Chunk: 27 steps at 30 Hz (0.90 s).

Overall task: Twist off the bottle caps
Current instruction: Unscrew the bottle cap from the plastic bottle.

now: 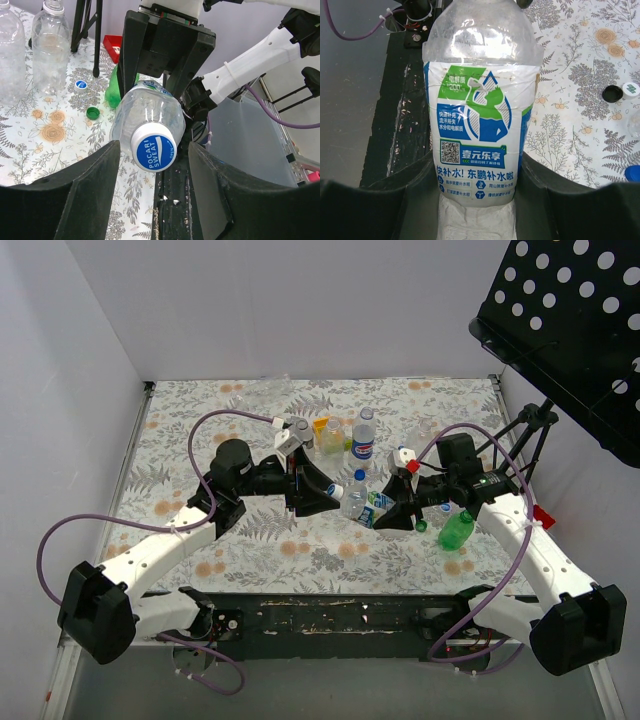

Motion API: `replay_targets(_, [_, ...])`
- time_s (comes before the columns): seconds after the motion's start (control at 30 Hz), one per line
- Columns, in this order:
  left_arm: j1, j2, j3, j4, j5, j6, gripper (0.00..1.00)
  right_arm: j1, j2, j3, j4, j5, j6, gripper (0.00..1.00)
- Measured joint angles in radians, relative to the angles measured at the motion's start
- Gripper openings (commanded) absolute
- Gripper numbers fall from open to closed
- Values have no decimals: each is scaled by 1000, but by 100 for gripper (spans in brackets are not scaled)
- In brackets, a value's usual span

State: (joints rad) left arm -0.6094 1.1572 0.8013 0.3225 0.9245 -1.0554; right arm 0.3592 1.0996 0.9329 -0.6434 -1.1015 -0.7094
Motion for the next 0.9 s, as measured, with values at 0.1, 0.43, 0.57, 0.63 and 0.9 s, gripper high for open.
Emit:
replay_targets(0.1, [-2, 0, 0, 0, -8, 0, 55, 0, 0, 0, 3, 2, 0, 14])
replay_targets(0.43, [-3, -22, 0, 0, -64, 0, 56, 0, 0, 0, 12, 14, 2, 14])
replay_targets(0.57, [-3, -41, 0, 0, -82, 0, 55, 0, 0, 0, 15, 24, 5, 14])
replay_targets(0.63, [-3, -44, 0, 1, -85, 0, 52, 0, 0, 0, 15, 26, 7, 14])
replay_targets(0.9, [-11, -44, 0, -3, -85, 3, 44, 0, 3, 0, 16, 26, 9, 14])
